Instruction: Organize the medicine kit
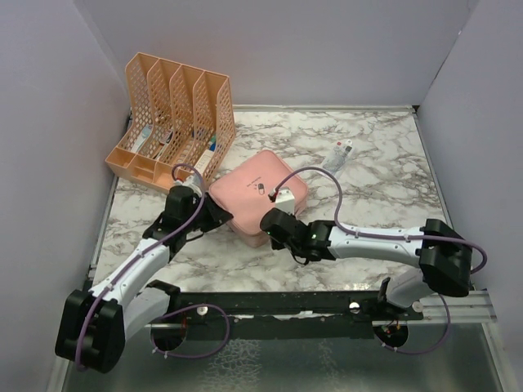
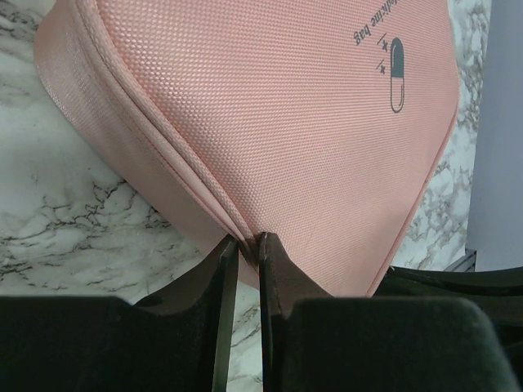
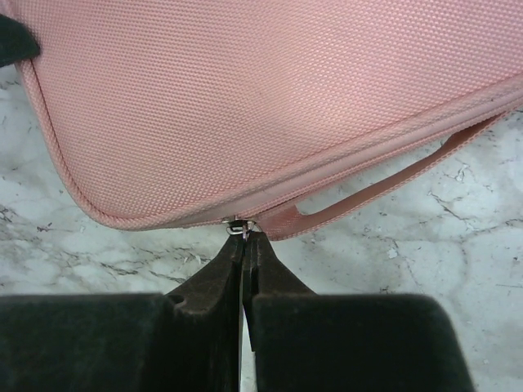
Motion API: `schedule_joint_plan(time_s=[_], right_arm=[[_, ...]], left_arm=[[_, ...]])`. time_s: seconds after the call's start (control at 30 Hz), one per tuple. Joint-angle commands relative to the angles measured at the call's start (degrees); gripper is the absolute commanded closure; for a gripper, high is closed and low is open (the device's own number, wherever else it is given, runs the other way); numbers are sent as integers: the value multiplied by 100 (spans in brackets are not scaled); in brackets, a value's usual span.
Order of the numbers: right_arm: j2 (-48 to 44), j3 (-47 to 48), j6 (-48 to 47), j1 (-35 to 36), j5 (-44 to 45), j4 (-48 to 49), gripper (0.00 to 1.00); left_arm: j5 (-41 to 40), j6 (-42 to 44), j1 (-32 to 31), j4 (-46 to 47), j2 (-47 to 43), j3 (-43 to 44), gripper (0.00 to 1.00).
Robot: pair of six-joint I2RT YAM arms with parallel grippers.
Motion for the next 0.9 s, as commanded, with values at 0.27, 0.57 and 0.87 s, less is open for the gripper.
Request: schedule_joint_plan(time_s=[0.27, 0.57, 0.87], right_arm=[[-422, -299, -878, -36, -1185, 737, 99], [244, 217, -470, -34, -1530, 961, 99], [634, 662, -585, -34, -1800, 1187, 99]], left_arm=[[127, 1081, 49, -12, 1088, 1186, 93], [-449, 843, 57, -369, 324, 606, 53], [414, 38, 54, 296, -660, -324, 36]])
